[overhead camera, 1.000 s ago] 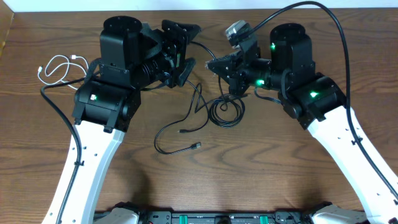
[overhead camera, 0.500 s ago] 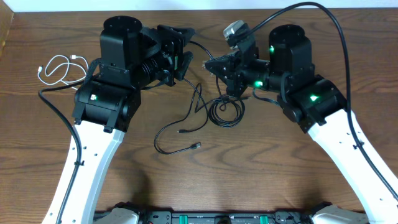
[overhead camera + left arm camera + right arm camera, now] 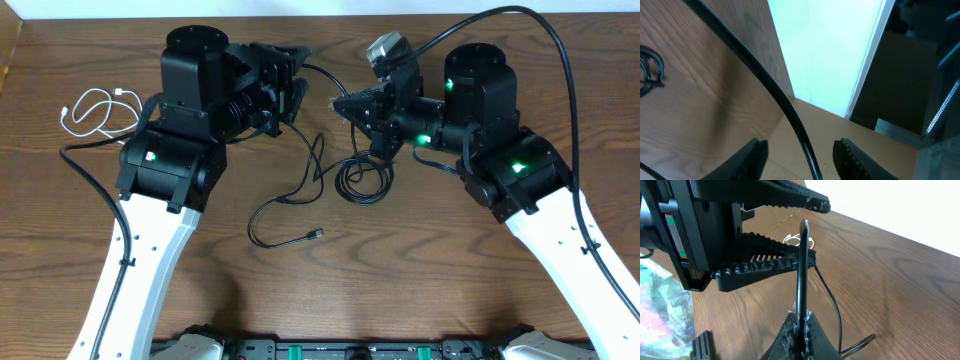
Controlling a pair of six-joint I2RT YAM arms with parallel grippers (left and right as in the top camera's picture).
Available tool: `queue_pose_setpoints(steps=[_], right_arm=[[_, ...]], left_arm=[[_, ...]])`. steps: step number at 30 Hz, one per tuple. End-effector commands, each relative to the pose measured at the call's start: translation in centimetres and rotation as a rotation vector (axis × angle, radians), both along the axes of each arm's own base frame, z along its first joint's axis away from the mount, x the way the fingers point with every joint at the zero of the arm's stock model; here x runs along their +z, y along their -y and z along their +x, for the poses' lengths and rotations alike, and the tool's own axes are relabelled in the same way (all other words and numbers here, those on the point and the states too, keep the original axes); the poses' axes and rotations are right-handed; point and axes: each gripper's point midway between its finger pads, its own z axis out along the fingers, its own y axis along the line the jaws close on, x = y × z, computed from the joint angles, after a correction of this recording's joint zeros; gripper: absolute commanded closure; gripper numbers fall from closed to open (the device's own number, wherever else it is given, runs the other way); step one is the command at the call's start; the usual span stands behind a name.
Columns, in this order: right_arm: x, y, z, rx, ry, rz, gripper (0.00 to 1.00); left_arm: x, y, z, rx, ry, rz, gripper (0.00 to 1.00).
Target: Untangle cables
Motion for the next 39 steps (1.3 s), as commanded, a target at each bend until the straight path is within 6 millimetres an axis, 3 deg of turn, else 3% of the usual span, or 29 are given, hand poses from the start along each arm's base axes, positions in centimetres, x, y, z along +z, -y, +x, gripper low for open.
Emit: queue_pose_setpoints(steps=[1, 8, 26, 29, 32, 33, 35, 36, 37, 39], right_arm=[[0.6, 0.0, -0.5, 0.006, 0.000, 0.015, 0.99], [0.6, -0.4, -0.8, 0.016, 0.000, 0.015, 0.99], [0.6, -0.7, -1.1, 0.026, -0.001, 0.014, 0.99], [0.5, -0.6, -1.0, 0.021, -0.002, 0.011, 0.99], [0.2, -0.3, -0.6, -0.011, -0.007, -0.006, 0.99], [-0.1, 0.0, -0.4, -0.032, -0.011, -0.018, 0.99], [-1.1, 1.2, 0.7, -0.114, -0.027, -0.063, 0.99], [-1.4, 1.6, 1.0, -0.140, -0.032, -0.078, 0.98], [-1.7, 2.1, 1.4, -0.167, -0.036, -0.091, 0.90], [-2.3, 3.3, 2.1, -0.218, -0.051, -0.118, 0.66]], left_arm=[[1.6, 0.7, -0.3, -0.035, 0.021, -0.048, 0.56], [1.8, 0.9, -0.3, -0.044, 0.028, -0.055, 0.67], [1.8, 0.9, -0.3, -0.047, 0.029, -0.055, 0.81], [1.8, 0.9, -0.3, -0.047, 0.029, -0.055, 0.92], [1.8, 1.0, -0.4, -0.062, 0.050, -0.033, 0.92], [2.0, 1.0, -0.3, -0.074, 0.068, -0.022, 0.93], [4.2, 2.1, -0.2, -0.145, 0.197, -0.019, 0.93], [5.3, 2.5, -0.3, -0.175, 0.252, -0.032, 0.92], [6.6, 2.9, -0.4, -0.201, 0.313, -0.042, 0.93], [8.7, 3.6, -0.6, -0.243, 0.413, -0.063, 0.93]])
